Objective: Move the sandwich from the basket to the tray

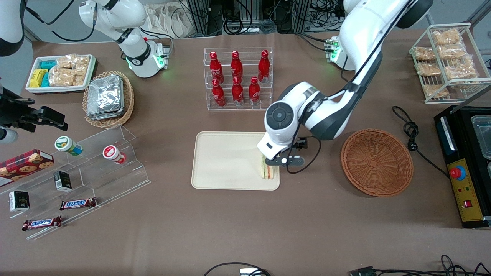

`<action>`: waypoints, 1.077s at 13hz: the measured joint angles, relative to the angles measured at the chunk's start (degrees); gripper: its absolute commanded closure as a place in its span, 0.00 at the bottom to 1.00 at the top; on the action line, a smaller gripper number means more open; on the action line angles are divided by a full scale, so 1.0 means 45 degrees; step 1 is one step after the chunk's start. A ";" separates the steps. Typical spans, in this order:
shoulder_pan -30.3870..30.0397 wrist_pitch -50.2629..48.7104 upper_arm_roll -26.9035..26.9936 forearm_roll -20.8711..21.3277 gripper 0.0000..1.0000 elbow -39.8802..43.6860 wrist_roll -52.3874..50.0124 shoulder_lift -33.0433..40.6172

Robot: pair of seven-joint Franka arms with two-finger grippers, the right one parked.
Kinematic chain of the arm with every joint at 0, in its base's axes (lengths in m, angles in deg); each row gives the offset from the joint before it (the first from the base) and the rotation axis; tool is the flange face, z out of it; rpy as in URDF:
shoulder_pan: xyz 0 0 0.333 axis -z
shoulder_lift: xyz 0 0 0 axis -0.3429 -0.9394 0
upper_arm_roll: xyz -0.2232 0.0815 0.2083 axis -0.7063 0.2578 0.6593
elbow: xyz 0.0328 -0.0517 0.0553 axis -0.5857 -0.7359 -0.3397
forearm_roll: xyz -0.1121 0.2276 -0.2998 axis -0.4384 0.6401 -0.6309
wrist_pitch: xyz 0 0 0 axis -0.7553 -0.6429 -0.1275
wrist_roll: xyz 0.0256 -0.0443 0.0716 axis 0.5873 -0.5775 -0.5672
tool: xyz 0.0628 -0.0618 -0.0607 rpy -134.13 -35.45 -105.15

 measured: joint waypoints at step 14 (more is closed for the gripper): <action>-0.4917 -0.0819 0.0177 -0.2100 0.00 -0.3418 0.5127 0.5125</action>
